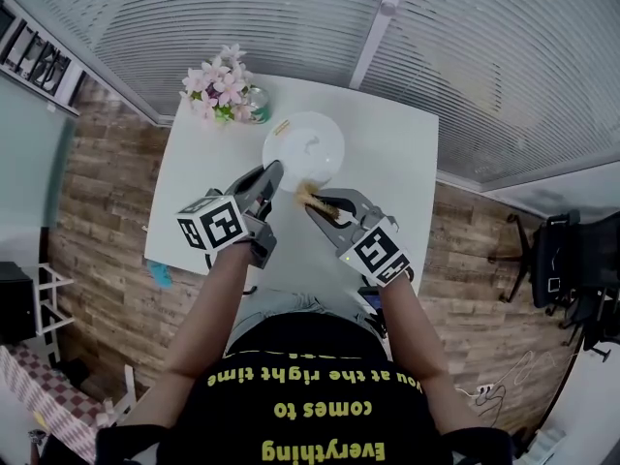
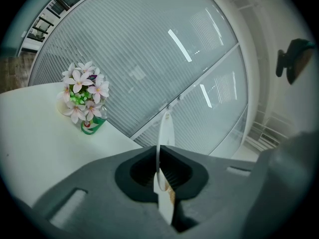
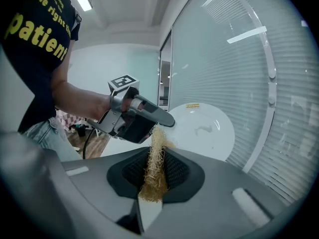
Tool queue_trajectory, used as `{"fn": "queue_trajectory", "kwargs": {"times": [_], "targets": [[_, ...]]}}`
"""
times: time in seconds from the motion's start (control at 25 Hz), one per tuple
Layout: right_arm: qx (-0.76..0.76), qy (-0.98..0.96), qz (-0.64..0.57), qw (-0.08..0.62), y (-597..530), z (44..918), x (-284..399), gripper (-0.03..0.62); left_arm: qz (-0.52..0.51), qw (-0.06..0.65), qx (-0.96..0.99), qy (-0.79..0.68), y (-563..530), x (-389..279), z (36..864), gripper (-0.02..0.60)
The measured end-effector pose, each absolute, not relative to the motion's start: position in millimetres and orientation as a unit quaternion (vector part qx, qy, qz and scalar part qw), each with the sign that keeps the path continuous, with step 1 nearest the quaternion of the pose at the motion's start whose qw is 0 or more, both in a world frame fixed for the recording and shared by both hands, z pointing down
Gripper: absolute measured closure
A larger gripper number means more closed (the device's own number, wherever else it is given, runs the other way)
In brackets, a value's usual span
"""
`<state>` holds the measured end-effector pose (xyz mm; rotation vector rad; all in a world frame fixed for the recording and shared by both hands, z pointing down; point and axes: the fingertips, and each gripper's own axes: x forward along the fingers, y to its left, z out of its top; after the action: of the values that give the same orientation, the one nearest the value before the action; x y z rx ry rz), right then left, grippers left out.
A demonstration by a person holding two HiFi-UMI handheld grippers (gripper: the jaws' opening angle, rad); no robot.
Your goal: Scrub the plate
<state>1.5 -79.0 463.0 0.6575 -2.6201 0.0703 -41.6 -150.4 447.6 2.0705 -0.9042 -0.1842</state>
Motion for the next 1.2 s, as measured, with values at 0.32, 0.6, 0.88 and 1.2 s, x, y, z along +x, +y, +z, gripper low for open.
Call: {"fn": "queue_trajectory", "kwargs": {"times": [0.32,0.6,0.88,1.2], "targets": [[0.298,-0.933,0.029,0.198,-98.6,449.3,39.1,0.543,-0.044,0.386,0.843,-0.372,-151.9,-45.9,444.5,0.574],[0.354,-0.921,0.058,0.154,-115.1,429.4,80.4,0.543,0.021,0.302,0.872,-0.385,-148.5,-52.7,437.5,0.574],[0.374,-0.917,0.067,0.12,-119.9,407.8,97.9,0.543,0.121,0.151,0.896,-0.399,-143.1,-61.0,426.3,0.574],[0.357,-0.925,0.059,0.112,-113.7,392.0,84.8,0.543,0.13,0.098,0.902,-0.4,-130.9,-60.4,407.3,0.574]]}}
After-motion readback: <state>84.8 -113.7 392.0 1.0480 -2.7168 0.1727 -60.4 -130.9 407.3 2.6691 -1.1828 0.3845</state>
